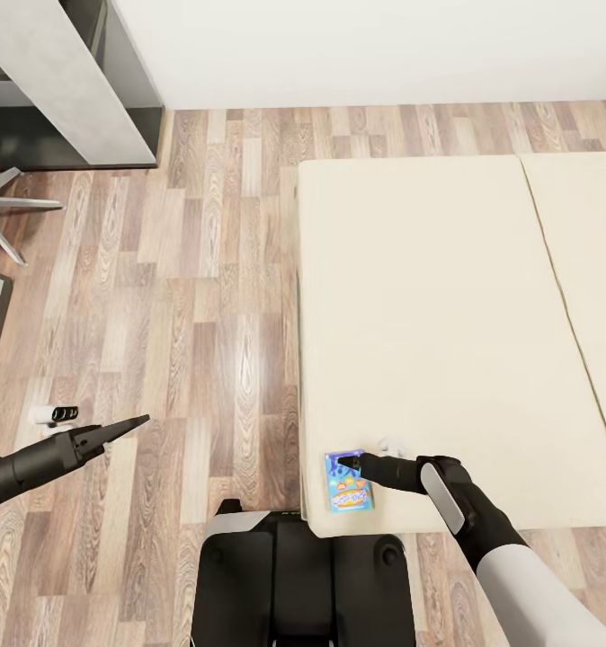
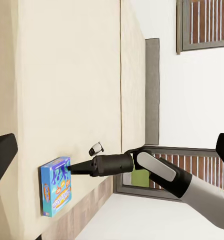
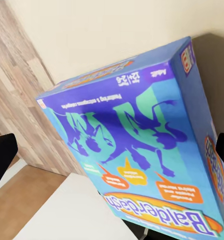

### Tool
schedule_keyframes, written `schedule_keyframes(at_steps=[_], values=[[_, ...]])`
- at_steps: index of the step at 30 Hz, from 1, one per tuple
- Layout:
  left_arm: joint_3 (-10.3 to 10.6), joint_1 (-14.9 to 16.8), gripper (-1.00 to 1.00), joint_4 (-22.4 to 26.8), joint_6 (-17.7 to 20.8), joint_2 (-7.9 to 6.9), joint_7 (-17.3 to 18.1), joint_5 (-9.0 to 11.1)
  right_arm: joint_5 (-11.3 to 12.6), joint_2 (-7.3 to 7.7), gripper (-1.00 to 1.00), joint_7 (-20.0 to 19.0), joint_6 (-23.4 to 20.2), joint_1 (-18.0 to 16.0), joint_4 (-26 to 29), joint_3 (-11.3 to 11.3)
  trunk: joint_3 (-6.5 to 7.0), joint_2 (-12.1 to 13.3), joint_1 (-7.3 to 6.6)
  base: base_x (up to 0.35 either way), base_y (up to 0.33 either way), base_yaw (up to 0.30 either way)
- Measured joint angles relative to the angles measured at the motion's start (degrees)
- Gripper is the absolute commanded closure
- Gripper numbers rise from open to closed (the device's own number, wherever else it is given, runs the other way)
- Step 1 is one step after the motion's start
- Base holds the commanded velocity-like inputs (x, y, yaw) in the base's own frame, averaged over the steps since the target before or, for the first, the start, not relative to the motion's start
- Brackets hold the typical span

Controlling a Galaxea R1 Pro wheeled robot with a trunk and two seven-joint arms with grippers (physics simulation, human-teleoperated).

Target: Put all the toys in the child's room - the three board games (two on the bed and one on the table), the two jigsaw puzzles on the table, and the tennis ball on the table - inside the toy box on the table in the child's room.

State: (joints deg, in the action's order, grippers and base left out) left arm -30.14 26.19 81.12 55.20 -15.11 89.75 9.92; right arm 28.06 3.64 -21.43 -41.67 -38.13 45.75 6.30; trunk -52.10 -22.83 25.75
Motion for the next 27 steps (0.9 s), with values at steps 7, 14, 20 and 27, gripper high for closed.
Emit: schedule_keyframes(at_steps=[7, 14, 20, 27], values=[[0.0, 0.0, -1.0, 0.0, 0.0, 0.0, 0.0, 0.0, 0.0, 0.0, -1.0, 0.0, 0.0, 0.0, 0.0, 0.0, 0.0, 0.0, 0.0, 0.0, 0.051, 0.0], [0.0, 0.0, -1.0, 0.0, 0.0, 0.0, 0.0, 0.0, 0.0, 0.0, -1.0, 0.0, 0.0, 0.0, 0.0, 0.0, 0.0, 0.0, 0.0, 0.0, 0.014, 0.0], [0.0, 0.0, -1.0, 0.0, 0.0, 0.0, 0.0, 0.0, 0.0, 0.0, -1.0, 0.0, 0.0, 0.0, 0.0, 0.0, 0.0, 0.0, 0.0, -0.018, 0.077, 0.0], [0.0, 0.0, -1.0, 0.0, 0.0, 0.0, 0.0, 0.0, 0.0, 0.0, -1.0, 0.0, 0.0, 0.0, 0.0, -0.1, 0.0, 0.0, 0.0, -0.004, 0.013, 0.0]])
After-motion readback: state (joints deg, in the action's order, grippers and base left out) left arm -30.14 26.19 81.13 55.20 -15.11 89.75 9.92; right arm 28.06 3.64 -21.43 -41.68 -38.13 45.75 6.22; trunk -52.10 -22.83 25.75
